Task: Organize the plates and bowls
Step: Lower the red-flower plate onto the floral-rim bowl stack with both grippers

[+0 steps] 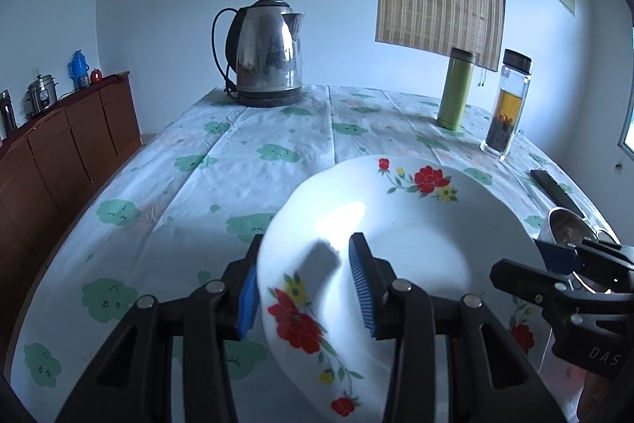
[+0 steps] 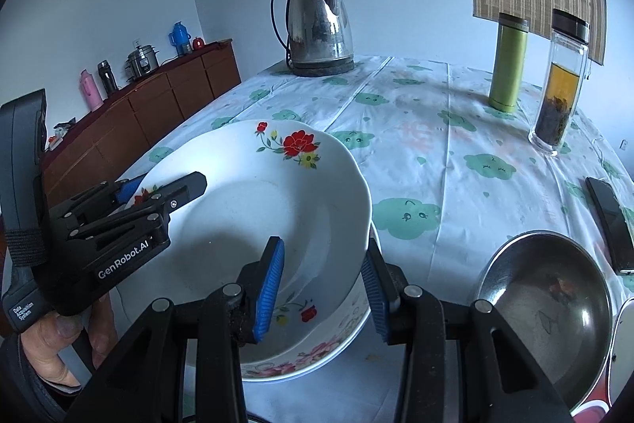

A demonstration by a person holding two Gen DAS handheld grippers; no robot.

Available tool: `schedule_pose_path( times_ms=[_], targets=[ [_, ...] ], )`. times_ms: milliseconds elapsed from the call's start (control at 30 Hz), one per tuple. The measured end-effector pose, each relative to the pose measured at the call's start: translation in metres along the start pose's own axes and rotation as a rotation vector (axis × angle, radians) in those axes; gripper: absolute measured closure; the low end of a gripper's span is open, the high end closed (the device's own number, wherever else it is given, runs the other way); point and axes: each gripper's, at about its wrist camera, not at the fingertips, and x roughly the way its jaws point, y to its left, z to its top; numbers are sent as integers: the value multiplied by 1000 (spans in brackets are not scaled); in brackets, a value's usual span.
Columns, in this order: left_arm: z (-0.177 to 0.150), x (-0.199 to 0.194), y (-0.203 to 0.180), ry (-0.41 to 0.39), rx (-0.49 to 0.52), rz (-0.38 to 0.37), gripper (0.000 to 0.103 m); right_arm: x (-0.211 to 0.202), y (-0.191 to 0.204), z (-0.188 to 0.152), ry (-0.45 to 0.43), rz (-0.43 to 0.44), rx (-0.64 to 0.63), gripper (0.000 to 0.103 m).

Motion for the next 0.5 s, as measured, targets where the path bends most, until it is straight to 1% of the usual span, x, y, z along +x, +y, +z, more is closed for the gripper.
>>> schedule_pose_path(
  times_ms=[500],
  targets=[
    [-3, 3, -5, 11, 28, -11, 64, 6, -4, -2, 18, -33, 4, 61]
  ],
)
